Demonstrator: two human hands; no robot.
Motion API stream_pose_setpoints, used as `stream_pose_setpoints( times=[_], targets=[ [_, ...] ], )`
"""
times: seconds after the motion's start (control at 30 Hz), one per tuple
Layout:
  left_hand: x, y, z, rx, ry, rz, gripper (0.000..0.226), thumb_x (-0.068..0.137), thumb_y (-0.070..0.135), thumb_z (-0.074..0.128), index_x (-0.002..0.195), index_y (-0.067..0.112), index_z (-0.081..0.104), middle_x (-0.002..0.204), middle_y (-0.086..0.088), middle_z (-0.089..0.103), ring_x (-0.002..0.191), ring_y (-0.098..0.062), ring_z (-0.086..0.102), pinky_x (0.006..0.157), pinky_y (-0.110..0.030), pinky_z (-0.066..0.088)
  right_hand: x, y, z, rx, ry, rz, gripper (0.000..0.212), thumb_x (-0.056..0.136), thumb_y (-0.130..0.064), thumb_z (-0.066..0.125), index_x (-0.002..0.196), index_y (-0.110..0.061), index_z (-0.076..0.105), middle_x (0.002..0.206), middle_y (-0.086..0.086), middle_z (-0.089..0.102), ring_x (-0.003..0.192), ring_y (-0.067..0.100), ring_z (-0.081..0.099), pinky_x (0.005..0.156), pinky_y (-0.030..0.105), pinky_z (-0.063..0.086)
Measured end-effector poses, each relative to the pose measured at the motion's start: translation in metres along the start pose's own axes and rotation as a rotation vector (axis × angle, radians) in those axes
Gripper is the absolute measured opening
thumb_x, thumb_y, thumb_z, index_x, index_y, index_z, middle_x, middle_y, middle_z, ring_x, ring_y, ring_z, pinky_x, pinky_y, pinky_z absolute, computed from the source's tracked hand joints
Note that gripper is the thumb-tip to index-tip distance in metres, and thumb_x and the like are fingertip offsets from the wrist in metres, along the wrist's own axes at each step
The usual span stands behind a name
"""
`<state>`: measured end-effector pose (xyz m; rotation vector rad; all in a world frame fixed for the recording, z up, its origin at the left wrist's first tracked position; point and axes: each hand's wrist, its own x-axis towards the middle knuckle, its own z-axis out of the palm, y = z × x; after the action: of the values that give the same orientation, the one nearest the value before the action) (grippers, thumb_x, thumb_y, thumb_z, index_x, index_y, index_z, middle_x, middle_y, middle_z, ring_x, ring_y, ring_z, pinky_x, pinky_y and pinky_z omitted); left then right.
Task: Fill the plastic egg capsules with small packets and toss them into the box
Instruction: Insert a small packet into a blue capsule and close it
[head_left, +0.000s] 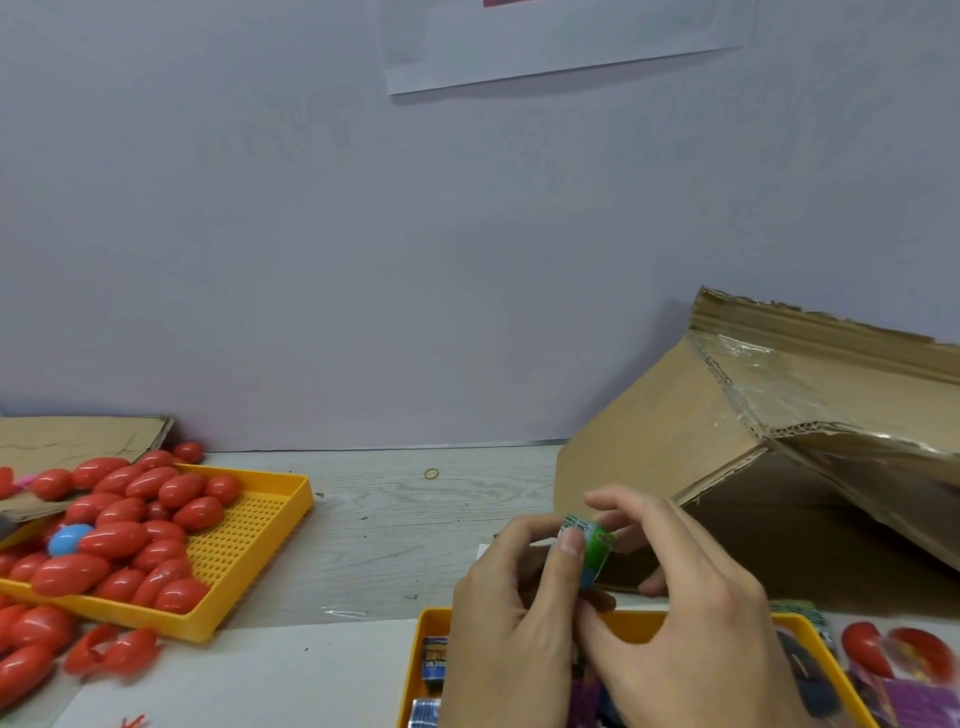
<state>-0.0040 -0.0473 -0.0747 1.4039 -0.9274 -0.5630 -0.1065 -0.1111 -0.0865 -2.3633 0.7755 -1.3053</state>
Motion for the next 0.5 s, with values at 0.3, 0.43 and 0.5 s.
stream_pose_setpoints(
  times=[0.3, 0.43, 0.5],
  targets=[
    [0.0, 0.002, 0.0, 0.036, 0.012, -0.08, 0.02, 0.09, 0.04, 0.058, 0.093, 0.026, 0.072, 0.078, 0.0, 0.075, 0.073, -0.017, 0.072, 0.067, -0.028, 0.054, -0.001, 0.002, 0.001, 0.051, -0.036, -0.005, 0.084, 0.051, -0.016, 0.092, 0.114, -0.052, 0.049, 0.095, -0.031, 0.056, 0.102, -0.012, 0.052, 0.062, 0.007, 0.048],
    [-0.003, 0.008, 0.0, 0.085, -0.02, -0.053, 0.046, 0.07, 0.064, 0.048, 0.085, 0.027, 0.071, 0.073, -0.01, 0.069, 0.067, -0.017, 0.067, 0.064, -0.038, 0.052, 0.0, 0.002, 0.0, 0.042, -0.07, -0.027, 0.085, 0.053, -0.019, 0.09, 0.113, -0.058, 0.045, 0.104, -0.031, 0.055, 0.105, -0.011, 0.052, 0.068, 0.009, 0.044],
    [-0.003, 0.01, 0.0, 0.142, -0.026, -0.039, 0.051, 0.069, 0.066, 0.044, 0.08, 0.022, 0.068, 0.073, -0.015, 0.067, 0.061, -0.013, 0.061, 0.06, -0.035, 0.048, -0.001, 0.002, 0.001, 0.032, -0.046, -0.024, 0.081, 0.055, -0.02, 0.089, 0.113, -0.055, 0.047, 0.099, -0.03, 0.057, 0.104, -0.009, 0.053, 0.067, 0.011, 0.046]
  ],
)
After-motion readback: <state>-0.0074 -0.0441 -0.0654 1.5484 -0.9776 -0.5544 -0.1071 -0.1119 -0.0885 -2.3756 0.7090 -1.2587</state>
